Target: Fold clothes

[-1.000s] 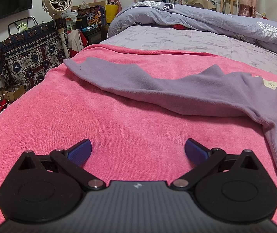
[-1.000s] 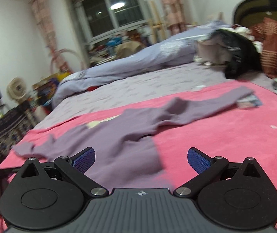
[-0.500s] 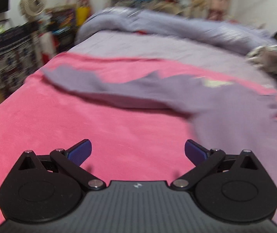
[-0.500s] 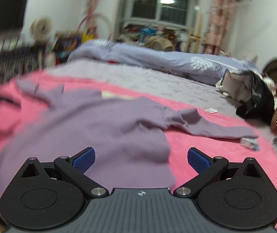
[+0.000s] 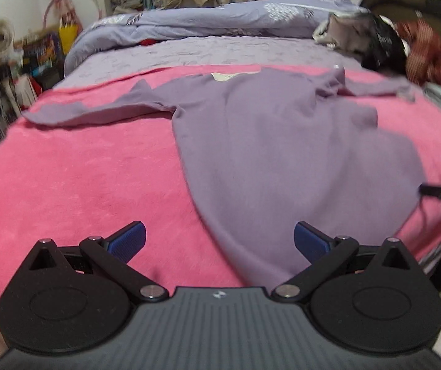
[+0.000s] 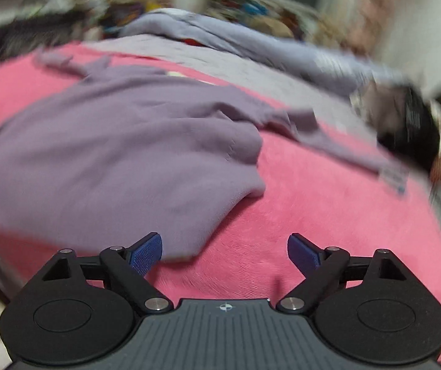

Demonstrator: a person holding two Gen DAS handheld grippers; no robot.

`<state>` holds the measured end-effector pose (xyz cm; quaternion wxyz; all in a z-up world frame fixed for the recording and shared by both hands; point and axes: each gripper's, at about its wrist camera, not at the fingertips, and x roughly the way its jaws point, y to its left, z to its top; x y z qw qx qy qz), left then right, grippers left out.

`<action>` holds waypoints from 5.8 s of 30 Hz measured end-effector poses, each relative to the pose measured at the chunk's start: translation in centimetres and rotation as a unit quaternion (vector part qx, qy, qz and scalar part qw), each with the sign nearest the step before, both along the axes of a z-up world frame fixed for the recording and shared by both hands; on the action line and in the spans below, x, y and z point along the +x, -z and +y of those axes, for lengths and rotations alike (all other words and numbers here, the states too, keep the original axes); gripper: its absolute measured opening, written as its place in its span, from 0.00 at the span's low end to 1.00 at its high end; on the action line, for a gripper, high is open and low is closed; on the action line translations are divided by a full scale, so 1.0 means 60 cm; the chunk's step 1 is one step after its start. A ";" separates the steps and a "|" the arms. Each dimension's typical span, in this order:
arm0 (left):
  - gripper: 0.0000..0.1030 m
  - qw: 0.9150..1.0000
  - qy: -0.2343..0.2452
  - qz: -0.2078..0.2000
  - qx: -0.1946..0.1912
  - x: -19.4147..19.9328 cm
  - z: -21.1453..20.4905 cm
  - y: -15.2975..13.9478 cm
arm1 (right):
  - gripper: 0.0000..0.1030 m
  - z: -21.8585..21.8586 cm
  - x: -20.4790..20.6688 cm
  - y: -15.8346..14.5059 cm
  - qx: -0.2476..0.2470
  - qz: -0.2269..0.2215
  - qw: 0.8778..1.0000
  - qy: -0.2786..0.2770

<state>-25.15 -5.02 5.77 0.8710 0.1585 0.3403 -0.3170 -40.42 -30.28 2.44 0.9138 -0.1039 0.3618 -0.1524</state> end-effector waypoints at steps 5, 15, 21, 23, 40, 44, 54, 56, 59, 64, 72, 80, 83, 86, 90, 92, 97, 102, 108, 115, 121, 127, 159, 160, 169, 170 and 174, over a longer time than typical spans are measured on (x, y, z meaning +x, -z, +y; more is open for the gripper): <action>0.99 0.998 0.057 -0.016 0.036 -0.045 -0.024 0.017 | 0.85 0.013 0.024 0.019 -0.043 0.002 0.999 -0.002; 1.00 0.991 0.056 -0.072 0.096 -0.054 -0.082 0.051 | 0.72 -0.003 0.126 -0.020 -0.042 -0.040 0.998 -0.008; 1.00 0.997 0.039 -0.026 0.066 -0.021 -0.074 0.066 | 0.54 -0.008 0.148 -0.023 -0.021 -0.033 0.999 -0.026; 1.00 0.998 0.032 -0.004 0.049 -0.011 -0.064 0.066 | 0.14 -0.006 0.141 -0.013 -0.006 -0.017 0.999 -0.029; 1.00 0.999 -0.015 -0.007 0.029 0.024 -0.024 0.041 | 0.05 -0.030 -0.044 -0.070 0.042 0.011 0.997 0.056; 1.00 1.000 -0.012 0.022 0.016 0.028 -0.018 0.044 | 0.09 -0.030 -0.049 -0.040 0.079 0.049 0.995 0.044; 0.99 0.996 0.054 0.076 0.002 -0.002 -0.043 0.059 | 0.37 -0.061 -0.063 -0.083 0.105 -0.045 0.991 0.076; 0.99 0.993 0.063 0.099 -0.029 0.001 -0.036 0.055 | 0.37 -0.070 -0.071 -0.090 0.121 -0.078 0.986 0.087; 0.99 0.986 0.054 0.138 -0.077 0.015 -0.019 0.056 | 0.38 -0.094 -0.083 -0.102 0.158 -0.126 0.972 0.117; 0.85 0.983 0.042 0.146 -0.105 0.021 -0.010 0.053 | 0.45 -0.128 -0.103 -0.110 0.170 -0.155 0.960 0.159; 0.47 0.983 0.052 0.158 -0.075 0.020 0.003 0.055 | 0.57 -0.164 -0.109 -0.121 0.175 -0.177 0.951 0.182; 0.86 0.996 0.039 0.067 -0.037 0.066 0.032 -0.002 | 0.63 -0.174 -0.040 -0.111 0.175 -0.171 0.956 0.161; 0.99 0.995 0.004 0.034 -0.094 0.152 0.017 -0.036 | 0.63 -0.166 -0.002 -0.099 0.183 -0.168 0.957 0.150; 0.99 0.985 -0.043 0.067 -0.153 0.275 -0.019 -0.020 | 0.66 -0.158 0.035 -0.084 0.198 -0.164 0.956 0.143; 0.97 0.955 -0.168 0.154 -0.189 0.433 -0.050 0.049 | 0.66 -0.147 0.070 -0.068 0.211 -0.153 0.956 0.131; 0.96 0.930 -0.228 0.168 -0.234 0.471 -0.040 0.079 | 0.68 -0.140 0.082 -0.063 0.201 -0.144 0.961 0.125; 0.95 0.896 -0.297 0.126 -0.304 0.516 -0.030 0.104 | 0.70 -0.137 0.112 -0.048 0.182 -0.118 0.969 0.121; 0.11 0.895 -0.338 0.114 -0.267 0.553 -0.024 0.107 | 0.70 -0.138 0.140 -0.043 0.177 -0.115 0.970 0.119; 0.06 0.877 -0.322 0.125 -0.334 0.568 0.038 0.088 | 0.70 -0.171 0.168 -0.052 0.211 -0.140 0.959 0.130; 0.06 0.866 -0.336 0.073 -0.362 0.547 0.072 0.073 | 0.70 -0.252 0.204 -0.038 0.309 -0.171 0.919 0.174; 0.44 0.886 -0.277 0.165 -0.332 0.543 0.031 0.130 | 0.69 -0.338 0.276 0.020 0.406 -0.183 0.870 0.211; 0.56 0.898 -0.260 0.131 -0.330 0.563 -0.036 0.119 | 0.59 -0.409 0.348 0.079 0.495 -0.212 0.805 0.247; 0.21 0.899 -0.402 0.032 -0.169 0.599 0.104 0.031 | 0.43 -0.266 0.099 0.011 0.244 -0.069 0.954 0.162; 0.21 0.902 -0.397 0.035 -0.164 0.592 0.110 0.029 | 0.43 -0.257 0.085 0.008 0.245 -0.067 0.954 0.160; 0.43 0.960 -0.178 0.129 -0.175 0.341 0.113 0.019 | 0.44 -0.192 -0.034 -0.011 0.310 -0.081 0.939 0.120; 0.43 0.956 -0.163 0.159 -0.185 0.313 0.114 0.026 | 0.48 -0.190 -0.036 -0.008 0.329 -0.085 0.934 0.110; 0.44 0.935 -0.110 0.255 -0.222 0.211 0.118 0.053 | 0.59 -0.184 -0.038 0.003 0.395 -0.101 0.910 0.077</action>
